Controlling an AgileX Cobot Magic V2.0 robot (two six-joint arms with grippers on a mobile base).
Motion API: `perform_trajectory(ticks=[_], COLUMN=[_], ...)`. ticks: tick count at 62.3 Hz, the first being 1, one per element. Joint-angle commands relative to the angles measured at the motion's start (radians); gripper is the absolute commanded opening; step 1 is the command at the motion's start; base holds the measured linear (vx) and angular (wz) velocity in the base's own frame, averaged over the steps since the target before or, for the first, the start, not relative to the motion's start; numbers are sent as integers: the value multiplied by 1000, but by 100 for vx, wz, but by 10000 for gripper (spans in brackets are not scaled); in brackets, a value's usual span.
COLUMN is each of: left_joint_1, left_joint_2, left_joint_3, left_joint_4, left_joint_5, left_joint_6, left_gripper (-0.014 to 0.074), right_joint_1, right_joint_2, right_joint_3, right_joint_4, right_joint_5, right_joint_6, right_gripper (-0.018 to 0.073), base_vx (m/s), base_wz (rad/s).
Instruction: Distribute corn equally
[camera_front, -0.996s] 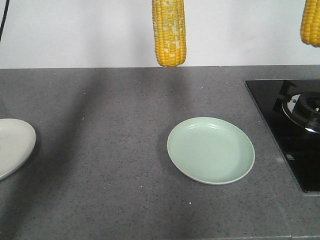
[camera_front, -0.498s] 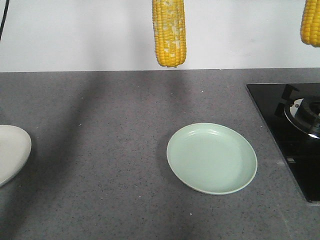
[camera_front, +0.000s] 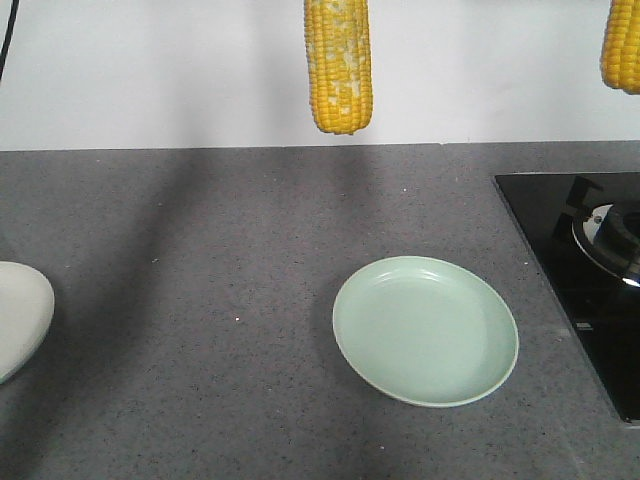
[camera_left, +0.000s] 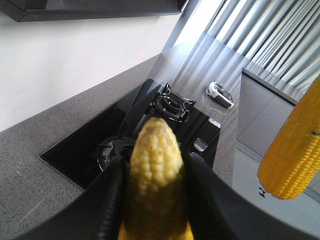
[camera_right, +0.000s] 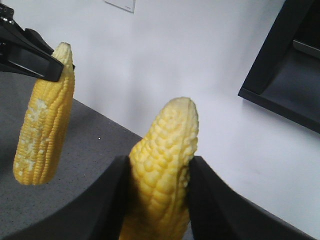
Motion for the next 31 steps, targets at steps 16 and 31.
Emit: perform_trajectory(ticks=[16, 31], left_joint_1=[0, 0], left_joint_2=[-69, -69], left_joint_3=[-67, -67], left_joint_4=[-57, -57], left_joint_5=[-28, -28], left_joint_6=[-11, -11], left_gripper=[-7, -7], right_joint_1=[-6, -6], right_joint_2=[-15, -15], right_joint_3=[-21, -21], right_joint_4=[23, 23], right_joint_5=[-15, -15], right_joint_6=[-3, -3], right_gripper=[-4, -4], base_vx=[2, 0], base_wz=[-1, 0])
